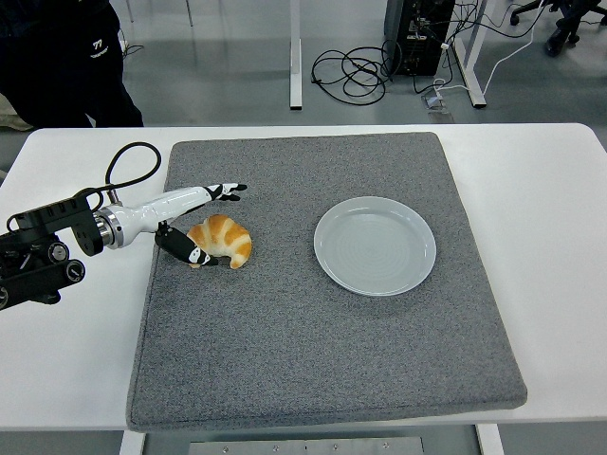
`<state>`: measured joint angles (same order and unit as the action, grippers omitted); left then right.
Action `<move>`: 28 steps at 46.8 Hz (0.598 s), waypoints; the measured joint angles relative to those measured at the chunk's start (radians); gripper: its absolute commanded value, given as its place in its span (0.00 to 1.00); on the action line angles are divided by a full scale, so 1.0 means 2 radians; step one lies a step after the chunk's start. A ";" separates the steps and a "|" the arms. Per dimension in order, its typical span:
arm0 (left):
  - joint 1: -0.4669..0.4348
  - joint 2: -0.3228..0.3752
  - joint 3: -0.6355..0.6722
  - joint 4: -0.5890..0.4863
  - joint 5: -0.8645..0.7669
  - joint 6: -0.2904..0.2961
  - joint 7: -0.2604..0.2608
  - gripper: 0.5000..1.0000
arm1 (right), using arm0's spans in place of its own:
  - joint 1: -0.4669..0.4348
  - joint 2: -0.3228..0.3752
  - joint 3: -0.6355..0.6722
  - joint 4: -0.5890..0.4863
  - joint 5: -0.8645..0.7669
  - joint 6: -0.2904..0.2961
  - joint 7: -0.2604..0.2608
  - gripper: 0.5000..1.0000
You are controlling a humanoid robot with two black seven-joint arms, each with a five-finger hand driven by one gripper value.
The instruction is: Place the bread on the plate
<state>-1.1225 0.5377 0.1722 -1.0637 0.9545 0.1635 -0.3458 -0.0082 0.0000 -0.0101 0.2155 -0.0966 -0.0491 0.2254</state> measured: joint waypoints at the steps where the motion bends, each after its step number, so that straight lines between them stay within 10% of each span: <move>1: 0.000 -0.002 0.000 0.002 0.000 0.000 -0.001 0.90 | 0.000 0.000 0.000 0.000 0.000 0.000 0.000 1.00; 28: 0.012 -0.033 0.000 0.056 -0.003 0.001 -0.031 0.84 | 0.000 0.000 0.001 0.000 0.000 0.000 0.000 1.00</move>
<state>-1.0977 0.4712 0.1712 -0.9512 0.9480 0.1654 -0.4075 -0.0077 0.0001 -0.0091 0.2147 -0.0966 -0.0492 0.2254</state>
